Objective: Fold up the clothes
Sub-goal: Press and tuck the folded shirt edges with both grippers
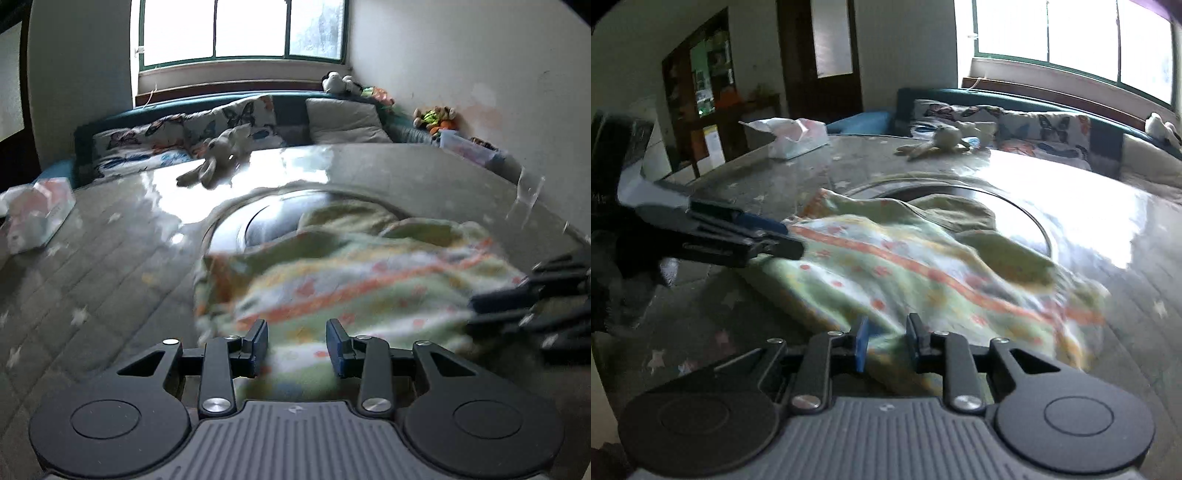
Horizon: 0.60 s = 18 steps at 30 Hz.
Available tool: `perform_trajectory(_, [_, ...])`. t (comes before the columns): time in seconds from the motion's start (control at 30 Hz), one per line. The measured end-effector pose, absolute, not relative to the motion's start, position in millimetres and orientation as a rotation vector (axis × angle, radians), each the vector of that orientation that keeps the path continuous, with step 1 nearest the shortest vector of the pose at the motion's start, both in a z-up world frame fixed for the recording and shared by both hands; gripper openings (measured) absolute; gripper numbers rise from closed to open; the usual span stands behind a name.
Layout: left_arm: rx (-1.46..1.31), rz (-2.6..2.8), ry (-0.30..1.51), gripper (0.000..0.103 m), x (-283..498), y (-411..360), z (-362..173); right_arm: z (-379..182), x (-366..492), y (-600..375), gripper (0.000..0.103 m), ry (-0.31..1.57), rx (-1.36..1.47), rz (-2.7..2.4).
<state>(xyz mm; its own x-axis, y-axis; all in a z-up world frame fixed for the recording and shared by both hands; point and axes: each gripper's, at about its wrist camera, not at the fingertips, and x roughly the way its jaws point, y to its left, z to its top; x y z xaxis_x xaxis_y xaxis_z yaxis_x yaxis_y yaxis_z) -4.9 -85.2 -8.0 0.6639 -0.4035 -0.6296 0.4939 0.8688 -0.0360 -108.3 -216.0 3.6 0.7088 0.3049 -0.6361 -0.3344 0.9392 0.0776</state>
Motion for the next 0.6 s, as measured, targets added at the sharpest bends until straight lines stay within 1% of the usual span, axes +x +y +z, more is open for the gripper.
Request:
perform_trajectory(0.13, [0.120,-0.472,0.656,0.041,-7,-75,-5,13,-115,-234,0.023,0.688,0.005,0.316])
perform_trajectory(0.2, [0.111,-0.451,0.646,0.041,-7,-71,-2,10,-113,-242,0.023,0.698,0.012,0.277])
perform_trajectory(0.27, [0.106,-0.423,0.667,0.041,-5,-67,-7,4,-112,-249,0.024,0.710,0.011,0.235])
perform_trajectory(0.3, [0.098,-0.417,0.684,0.041,-4,-64,-10,2,-112,-253,0.027,0.718,0.018,0.225])
perform_trajectory(0.33, [0.080,-0.419,0.709,0.041,-4,-61,-14,0,-113,-256,0.028,0.723,0.022,0.218])
perform_trajectory(0.43, [0.043,-0.428,0.721,0.042,-6,-54,-15,-3,-117,-262,0.028,0.732,0.012,0.207])
perform_trajectory(0.5, [0.024,-0.451,0.738,0.039,-7,-53,-15,-4,-119,-263,0.028,0.739,-0.007,0.215])
perform_trajectory(0.6, [-0.010,-0.479,0.765,0.039,-9,-49,-15,-3,-120,-261,0.029,0.751,-0.036,0.227])
